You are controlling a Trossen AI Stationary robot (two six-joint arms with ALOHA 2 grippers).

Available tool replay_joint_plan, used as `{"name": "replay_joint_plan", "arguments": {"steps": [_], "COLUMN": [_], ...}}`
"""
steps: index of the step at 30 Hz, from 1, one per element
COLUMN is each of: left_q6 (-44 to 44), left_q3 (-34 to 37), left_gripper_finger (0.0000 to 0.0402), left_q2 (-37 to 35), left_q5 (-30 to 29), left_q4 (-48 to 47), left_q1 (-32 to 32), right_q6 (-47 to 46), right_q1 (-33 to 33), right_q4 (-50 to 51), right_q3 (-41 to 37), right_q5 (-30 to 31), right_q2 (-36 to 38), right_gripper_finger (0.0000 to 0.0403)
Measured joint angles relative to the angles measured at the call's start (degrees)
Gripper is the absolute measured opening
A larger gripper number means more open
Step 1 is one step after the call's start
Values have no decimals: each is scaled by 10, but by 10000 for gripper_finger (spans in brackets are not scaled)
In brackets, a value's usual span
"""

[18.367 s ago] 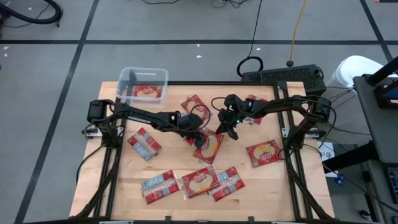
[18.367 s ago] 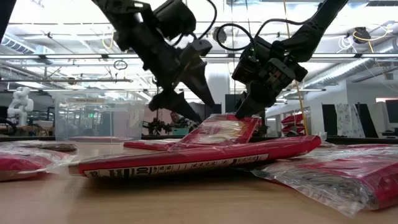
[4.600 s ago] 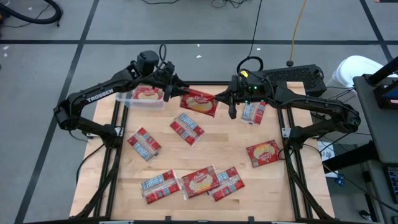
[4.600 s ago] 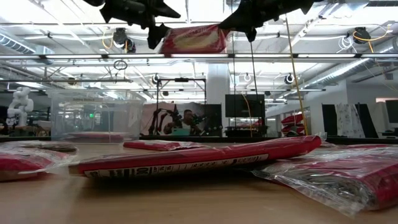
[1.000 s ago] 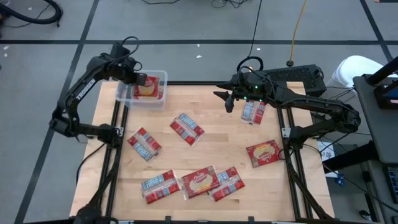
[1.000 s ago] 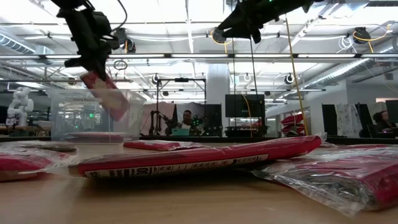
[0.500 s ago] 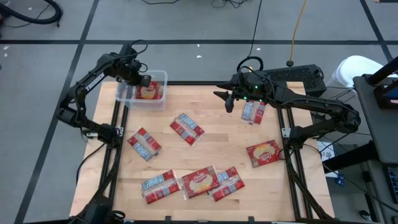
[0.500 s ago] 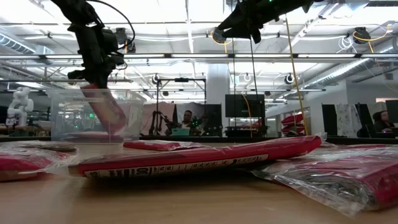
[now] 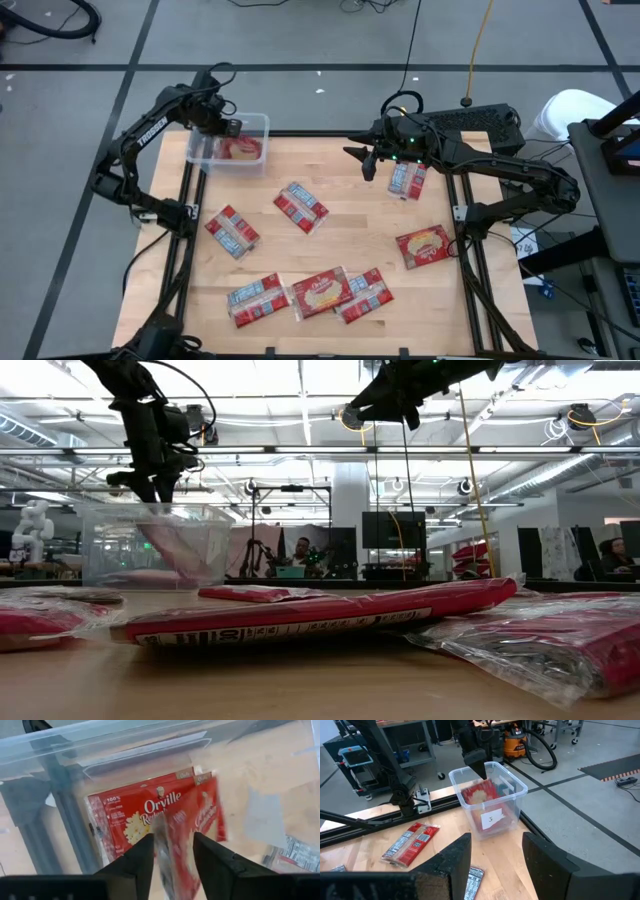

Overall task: Sort popcorn bags into baskets
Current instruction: Put the popcorn pack into the transparent bin

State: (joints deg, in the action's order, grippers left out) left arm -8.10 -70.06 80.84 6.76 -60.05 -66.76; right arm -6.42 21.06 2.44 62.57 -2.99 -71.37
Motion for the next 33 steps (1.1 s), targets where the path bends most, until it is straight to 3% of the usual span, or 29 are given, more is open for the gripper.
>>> {"name": "replay_joint_plan", "arguments": {"steps": [12, 21, 24, 29, 33], "left_q6": [16, 19, 18, 0, -9], "left_q3": [0, 0, 0, 0, 0], "left_gripper_finger": [165, 166, 166, 166, 166], "left_q2": [2, -2, -8, -21, -25], "left_q5": [-17, 72, 89, 121, 141], "left_q4": [2, 25, 50, 107, 152], "left_q1": [8, 14, 23, 50, 83], "right_q6": [-10, -105, -166, -363, -431], "right_q1": [0, 0, 2, 16, 30], "right_q4": [4, 50, 88, 219, 320], "right_q3": [0, 0, 0, 0, 0], "right_q5": [2, 19, 25, 79, 81], "right_q2": [0, 0, 0, 0, 0], "right_gripper_finger": [169, 169, 169, 169, 172]}}
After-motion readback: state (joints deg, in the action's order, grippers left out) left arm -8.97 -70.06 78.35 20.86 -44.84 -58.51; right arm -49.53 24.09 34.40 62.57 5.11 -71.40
